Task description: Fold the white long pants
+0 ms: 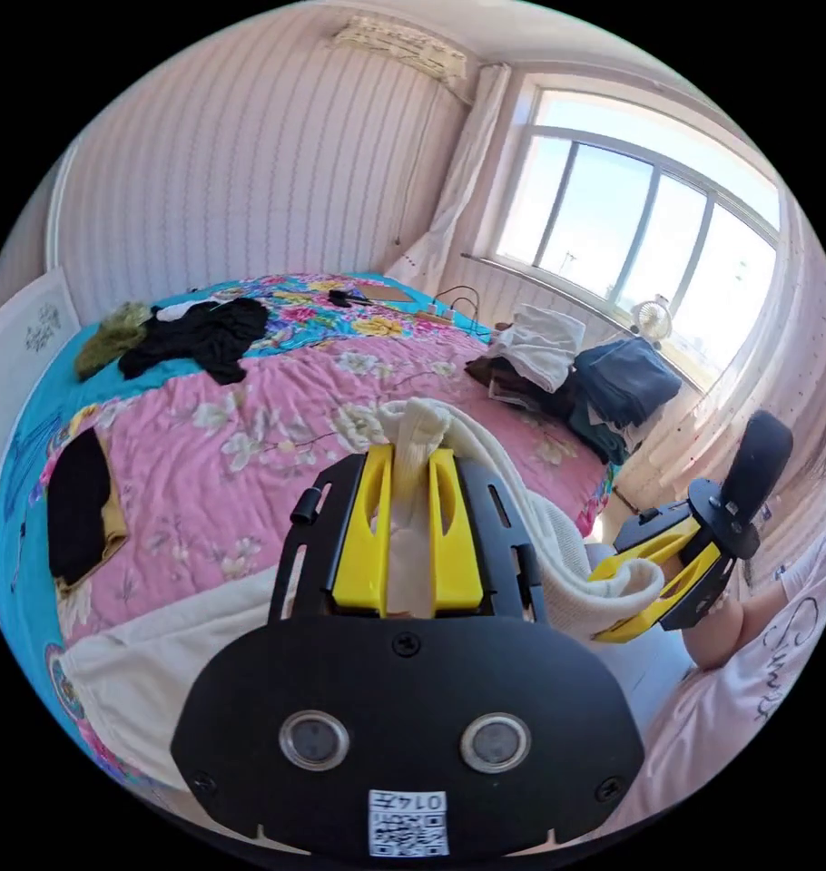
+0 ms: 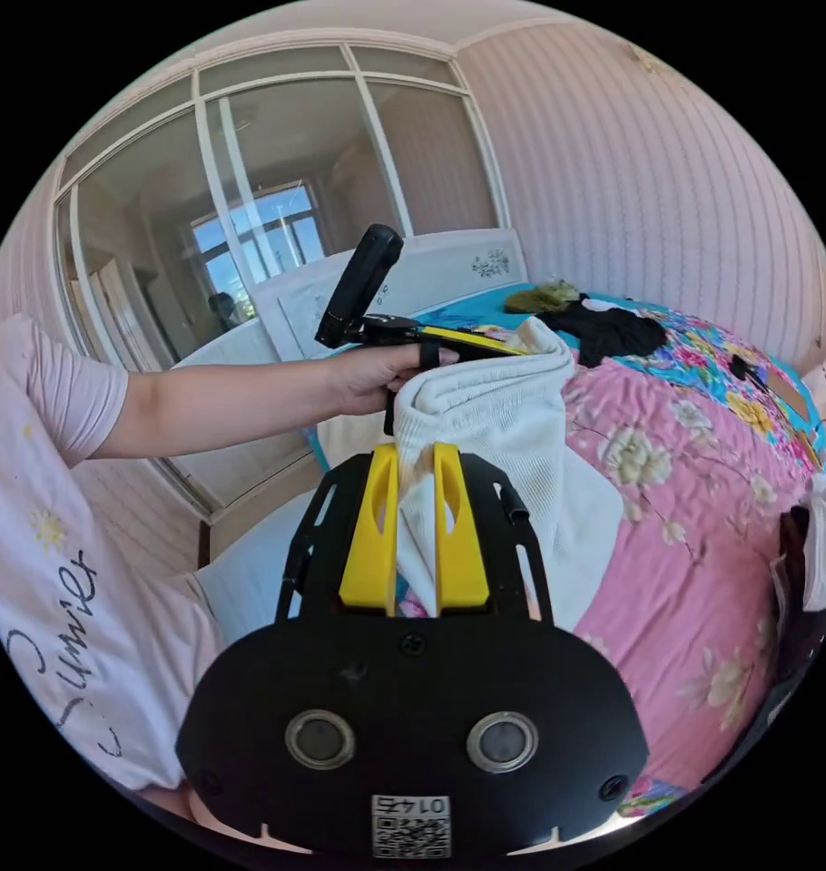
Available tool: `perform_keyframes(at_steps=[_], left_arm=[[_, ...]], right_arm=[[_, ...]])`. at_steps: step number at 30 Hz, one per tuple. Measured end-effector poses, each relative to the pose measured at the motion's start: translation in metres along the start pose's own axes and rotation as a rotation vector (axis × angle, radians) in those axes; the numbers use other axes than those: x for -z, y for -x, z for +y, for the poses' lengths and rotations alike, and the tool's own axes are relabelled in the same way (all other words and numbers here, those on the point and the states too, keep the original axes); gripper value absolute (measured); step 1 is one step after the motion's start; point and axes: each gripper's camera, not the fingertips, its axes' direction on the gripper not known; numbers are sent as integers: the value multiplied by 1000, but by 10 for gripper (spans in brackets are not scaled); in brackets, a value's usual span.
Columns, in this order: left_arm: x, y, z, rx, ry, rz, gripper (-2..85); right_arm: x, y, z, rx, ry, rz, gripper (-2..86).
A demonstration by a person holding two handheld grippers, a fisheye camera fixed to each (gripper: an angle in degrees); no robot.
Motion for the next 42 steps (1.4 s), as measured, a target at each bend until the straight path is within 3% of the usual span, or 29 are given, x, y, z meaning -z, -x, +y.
perform_keyframes(at_steps=[4, 7, 14, 16, 24, 28, 34, 40, 42], left_arm=[[53, 71, 91, 153, 109, -263, 36], [83, 93, 147, 206, 142, -347, -1], [125, 82, 196, 239, 186, -244, 1], [127, 71, 201, 221, 224, -204, 36], [112, 62, 202, 152, 350, -175, 67], [119, 66, 208, 125, 385, -239, 22], [157, 61, 217, 72, 346, -236, -8], [222, 47, 219, 24, 288, -248, -9], [227, 52, 224, 37, 309, -253, -9]], right_arm=[[-76, 30, -60, 55, 131, -141, 76], [-115, 39, -84, 49, 294, -198, 76], [-139, 20, -177, 21, 415, -94, 77], [-151, 21, -210, 54, 418, -60, 80], [-250, 14, -362, 124, 522, 172, 106], [-273, 7, -398, 96, 679, 16, 27], [-232, 25, -465, 293, 568, -147, 6], [-206, 32, -542, 368, 448, -512, 11], [-225, 30, -567, 312, 466, -450, 20]])
